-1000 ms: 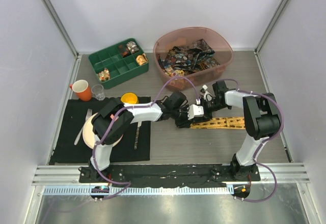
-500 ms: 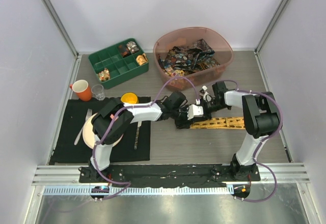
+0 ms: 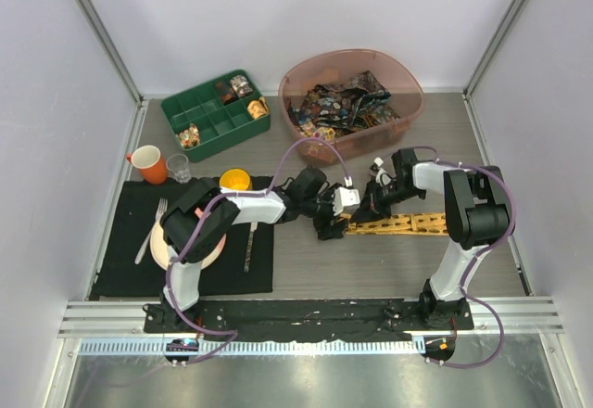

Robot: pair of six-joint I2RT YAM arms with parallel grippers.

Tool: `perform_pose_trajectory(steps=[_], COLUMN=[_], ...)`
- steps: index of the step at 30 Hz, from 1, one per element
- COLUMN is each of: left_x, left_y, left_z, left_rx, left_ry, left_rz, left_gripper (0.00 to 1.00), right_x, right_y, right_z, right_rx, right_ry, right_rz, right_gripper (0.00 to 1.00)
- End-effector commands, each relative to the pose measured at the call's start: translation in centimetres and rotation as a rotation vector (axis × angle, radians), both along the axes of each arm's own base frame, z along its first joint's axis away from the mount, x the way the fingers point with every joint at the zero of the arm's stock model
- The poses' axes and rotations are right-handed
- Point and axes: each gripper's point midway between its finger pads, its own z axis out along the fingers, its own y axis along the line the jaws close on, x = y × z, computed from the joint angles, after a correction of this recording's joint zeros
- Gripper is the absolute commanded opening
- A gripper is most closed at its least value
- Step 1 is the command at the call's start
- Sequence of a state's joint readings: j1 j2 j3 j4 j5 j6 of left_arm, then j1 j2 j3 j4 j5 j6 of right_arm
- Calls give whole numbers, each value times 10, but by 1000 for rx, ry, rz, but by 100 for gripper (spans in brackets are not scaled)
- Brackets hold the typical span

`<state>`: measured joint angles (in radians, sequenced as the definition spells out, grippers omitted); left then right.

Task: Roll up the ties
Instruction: Roll the tie at the center of the board.

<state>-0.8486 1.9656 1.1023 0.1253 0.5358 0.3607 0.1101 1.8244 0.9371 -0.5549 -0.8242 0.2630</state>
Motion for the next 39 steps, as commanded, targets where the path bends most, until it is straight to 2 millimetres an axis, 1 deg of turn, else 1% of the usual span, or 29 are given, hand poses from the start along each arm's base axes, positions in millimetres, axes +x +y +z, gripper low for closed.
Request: perform_pose_trajectory(steps=[1, 4, 8, 11, 14, 18, 22, 24, 27, 28, 30, 31, 36, 37, 39], left_x=[0, 0, 4, 4, 5, 5, -2, -4, -4, -4, -5, -4, -4, 0, 1], left_y=[0, -7, -18, -24, -30, -34, -29, -27, -25, -24, -19, -16, 5, 10, 15], left_z=[-8, -3, 0, 1, 5, 6, 5, 4, 0, -1, -6, -9, -25, -29, -32], left_rx=[-41, -88, -132, -155, -171, -178, -169, -162, -148, -142, -120, -105, -8, 24, 64], left_ry=[35, 48, 45, 50, 57, 61, 63, 70, 74, 76, 78, 69, 17, 0, -33], left_rz=[36, 36, 28, 14, 1, -9, -34, -35, -27, -21, -13, 0, 34, 59, 60], left_gripper=[80, 80, 79, 79, 79, 79, 78, 78, 74, 70, 65, 60, 50, 45, 40], right_x=[-11, -14, -18, -15, -12, -6, 3, 6, 14, 18, 23, 26, 30, 32, 35], right_y=[-55, -58, -69, -72, -71, -62, -43, -38, -26, -23, -18, -15, -6, -4, 1], right_z=[-59, -60, -62, -61, -62, -65, -67, -69, -72, -72, -73, -74, -74, -74, -71], right_rx=[-381, -415, -476, -503, -518, -507, -471, -458, -430, -423, -407, -402, -363, -357, -342], right_ry=[11, 22, 40, 45, 46, 28, -21, -31, -60, -76, -95, -105, -128, -136, -153], right_rz=[46, 66, 72, 72, 87, 89, 104, 105, 114, 115, 122, 123, 140, 140, 149], right_gripper=[1, 1, 1, 1, 1, 1, 1, 1, 1, 1, 1, 1, 1, 1, 1])
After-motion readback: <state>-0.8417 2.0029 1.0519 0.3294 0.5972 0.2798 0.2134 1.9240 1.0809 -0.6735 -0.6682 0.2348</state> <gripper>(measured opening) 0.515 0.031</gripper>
